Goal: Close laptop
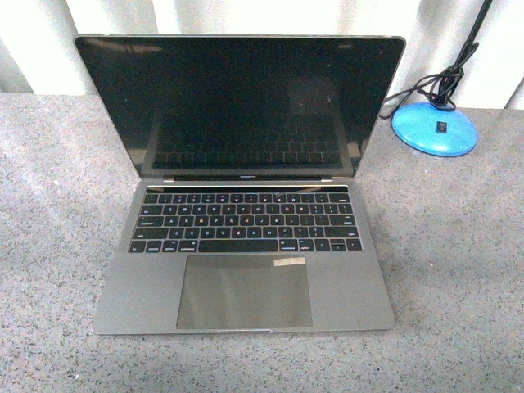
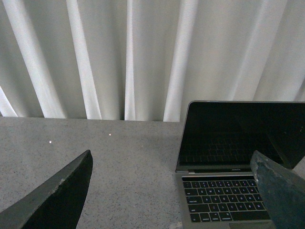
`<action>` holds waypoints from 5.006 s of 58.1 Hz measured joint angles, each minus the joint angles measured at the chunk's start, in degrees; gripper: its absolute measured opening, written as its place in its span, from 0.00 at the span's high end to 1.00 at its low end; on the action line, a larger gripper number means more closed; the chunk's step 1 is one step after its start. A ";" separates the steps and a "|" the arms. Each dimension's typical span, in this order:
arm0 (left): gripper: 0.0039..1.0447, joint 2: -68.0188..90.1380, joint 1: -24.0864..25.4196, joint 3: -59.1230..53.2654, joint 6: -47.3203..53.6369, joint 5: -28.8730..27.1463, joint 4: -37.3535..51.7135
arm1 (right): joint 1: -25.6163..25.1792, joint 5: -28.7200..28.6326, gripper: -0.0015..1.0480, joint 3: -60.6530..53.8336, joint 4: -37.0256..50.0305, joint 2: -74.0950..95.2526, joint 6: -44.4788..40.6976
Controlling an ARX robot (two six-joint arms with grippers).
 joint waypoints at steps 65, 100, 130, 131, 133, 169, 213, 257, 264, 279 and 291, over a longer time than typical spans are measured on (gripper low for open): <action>0.06 30.86 -8.46 11.98 -14.32 -11.08 7.54 | -21.97 -12.17 0.10 22.21 3.06 52.26 -12.22; 0.06 75.91 -18.16 34.03 0.26 -4.63 30.10 | -3.74 -13.81 0.10 58.07 -0.44 93.72 -20.17; 0.06 95.71 -18.40 47.58 7.65 -7.43 36.15 | 9.07 -10.91 0.10 75.58 -2.89 104.45 -21.92; 0.06 96.06 -18.40 47.95 7.78 -7.50 36.15 | 9.38 -10.69 0.11 75.82 -2.58 104.80 -21.68; 0.09 96.76 -18.40 48.85 8.31 -7.67 36.13 | 10.03 -10.51 0.19 76.72 -2.01 105.66 -21.18; 0.97 102.42 -18.93 54.86 10.47 -10.38 30.73 | 16.63 -9.64 0.99 84.19 0.04 110.77 -9.51; 0.97 104.50 -19.87 54.82 10.29 -11.96 31.21 | 20.00 -8.00 0.99 72.54 5.14 107.43 -4.50; 0.97 104.35 -20.72 55.71 8.92 -13.55 25.16 | 19.71 -8.87 0.99 63.28 11.28 103.95 0.96; 0.97 104.13 -20.57 55.74 7.52 -13.55 24.61 | 19.17 -8.90 0.99 62.38 11.89 103.89 1.84; 0.97 104.04 -20.48 55.71 7.50 -13.94 24.63 | 18.78 -9.14 0.99 60.41 13.22 103.89 2.91; 0.97 104.04 -20.48 55.69 7.54 -14.01 24.61 | 18.62 -9.35 0.99 58.51 14.29 103.67 3.43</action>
